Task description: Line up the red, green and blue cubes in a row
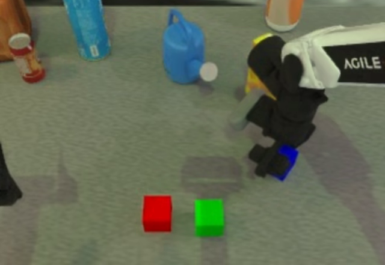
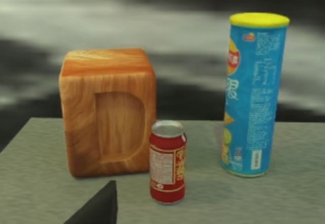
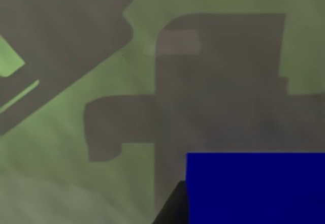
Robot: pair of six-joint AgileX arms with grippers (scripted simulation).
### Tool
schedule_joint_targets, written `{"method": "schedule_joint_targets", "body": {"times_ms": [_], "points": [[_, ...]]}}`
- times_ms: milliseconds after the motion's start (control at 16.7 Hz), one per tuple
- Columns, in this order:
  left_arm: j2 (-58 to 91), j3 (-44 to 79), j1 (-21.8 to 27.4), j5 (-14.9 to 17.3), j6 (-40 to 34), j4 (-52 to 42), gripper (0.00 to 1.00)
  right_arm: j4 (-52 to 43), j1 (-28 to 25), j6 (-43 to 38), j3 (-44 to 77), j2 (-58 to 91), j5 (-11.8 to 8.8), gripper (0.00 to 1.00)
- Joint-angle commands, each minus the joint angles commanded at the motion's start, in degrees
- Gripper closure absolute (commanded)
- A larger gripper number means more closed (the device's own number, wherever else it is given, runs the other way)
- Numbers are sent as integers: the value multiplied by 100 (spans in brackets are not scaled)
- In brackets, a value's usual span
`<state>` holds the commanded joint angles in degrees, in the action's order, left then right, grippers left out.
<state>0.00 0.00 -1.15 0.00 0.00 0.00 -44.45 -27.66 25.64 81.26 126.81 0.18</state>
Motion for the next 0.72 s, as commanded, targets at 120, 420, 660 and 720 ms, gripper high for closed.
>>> {"method": "schedule_joint_targets", "body": {"times_ms": [120,420,660,720], "points": [[0,0,0,0,0,0,0,0,0,0,0,0,0,100],[0,0,0,0,0,0,0,0,0,0,0,0,0,100],[0,0,0,0,0,0,0,-325,-20,-50,183,-287,-72,100],[0,0,0,0,0,0,0,-484,-33,-41,275,-351,-73,100]]}}
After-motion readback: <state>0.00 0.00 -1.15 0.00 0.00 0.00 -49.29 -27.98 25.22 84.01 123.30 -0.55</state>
